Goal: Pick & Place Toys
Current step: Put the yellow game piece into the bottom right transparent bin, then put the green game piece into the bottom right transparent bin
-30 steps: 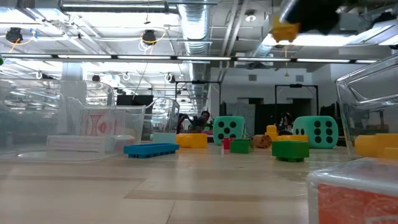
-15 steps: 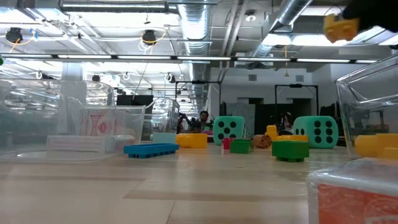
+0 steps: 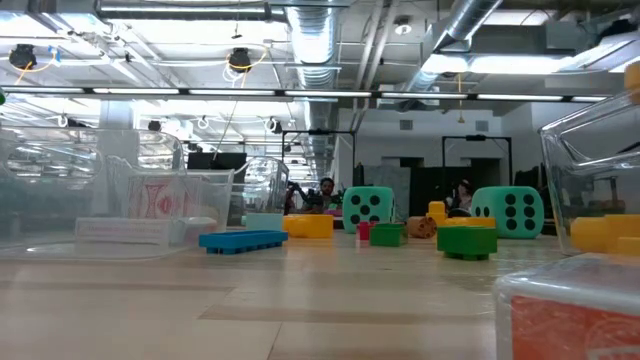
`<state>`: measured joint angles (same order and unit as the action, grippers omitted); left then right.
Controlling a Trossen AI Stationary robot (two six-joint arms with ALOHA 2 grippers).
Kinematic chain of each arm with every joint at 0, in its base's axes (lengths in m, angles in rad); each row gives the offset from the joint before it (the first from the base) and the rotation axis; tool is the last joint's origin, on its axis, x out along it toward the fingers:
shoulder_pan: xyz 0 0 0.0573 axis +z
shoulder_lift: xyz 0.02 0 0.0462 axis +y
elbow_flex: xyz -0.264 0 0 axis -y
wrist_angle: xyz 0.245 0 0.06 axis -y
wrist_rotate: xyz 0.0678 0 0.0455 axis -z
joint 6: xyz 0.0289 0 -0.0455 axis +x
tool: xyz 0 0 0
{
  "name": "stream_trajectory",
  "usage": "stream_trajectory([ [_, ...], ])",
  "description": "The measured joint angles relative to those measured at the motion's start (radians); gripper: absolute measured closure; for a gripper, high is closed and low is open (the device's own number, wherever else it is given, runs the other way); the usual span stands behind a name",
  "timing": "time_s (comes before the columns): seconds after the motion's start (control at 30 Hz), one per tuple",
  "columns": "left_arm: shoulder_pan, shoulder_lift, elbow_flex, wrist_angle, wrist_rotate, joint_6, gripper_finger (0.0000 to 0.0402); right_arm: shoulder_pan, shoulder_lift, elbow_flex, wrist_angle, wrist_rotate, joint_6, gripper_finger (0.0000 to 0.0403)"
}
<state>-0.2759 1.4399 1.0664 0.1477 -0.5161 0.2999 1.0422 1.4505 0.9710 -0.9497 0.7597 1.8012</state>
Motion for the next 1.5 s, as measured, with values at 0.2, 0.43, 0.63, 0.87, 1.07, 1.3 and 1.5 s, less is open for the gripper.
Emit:
stream_trajectory([
  [0.2, 0.019, 0.000, 0.000, 0.047, 0.067, 0.022, 0.0032, 0.024, 0.050, 0.000, 0.005, -0.046, 0.086, 0.0284],
  [0.43, 0.037, 0.000, 0.000, 0.095, 0.201, 0.021, 0.0032, -0.008, 0.112, 0.000, 0.049, -0.172, 0.079, 0.0284],
  [0.63, 0.037, 0.000, 0.000, 0.102, 0.210, 0.053, 0.0032, -0.017, 0.113, 0.000, 0.066, -0.176, 0.074, 0.0284],
  [0.87, 0.037, 0.000, 0.000, 0.101, 0.210, 0.059, 0.0032, -0.016, 0.113, 0.000, 0.067, -0.176, 0.074, 0.0264],
  [1.07, 0.035, 0.000, 0.000, 0.100, 0.210, 0.059, 0.0032, -0.016, 0.113, 0.000, 0.069, -0.158, 0.054, 0.0225],
  [1.3, 0.035, 0.000, 0.000, 0.100, 0.211, 0.055, 0.0032, -0.017, 0.112, 0.000, 0.056, -0.154, 0.047, 0.0204],
  [1.5, 0.035, 0.000, 0.000, 0.099, 0.211, 0.033, 0.0032, -0.023, 0.097, 0.000, 0.020, -0.129, 0.048, 0.0205],
])
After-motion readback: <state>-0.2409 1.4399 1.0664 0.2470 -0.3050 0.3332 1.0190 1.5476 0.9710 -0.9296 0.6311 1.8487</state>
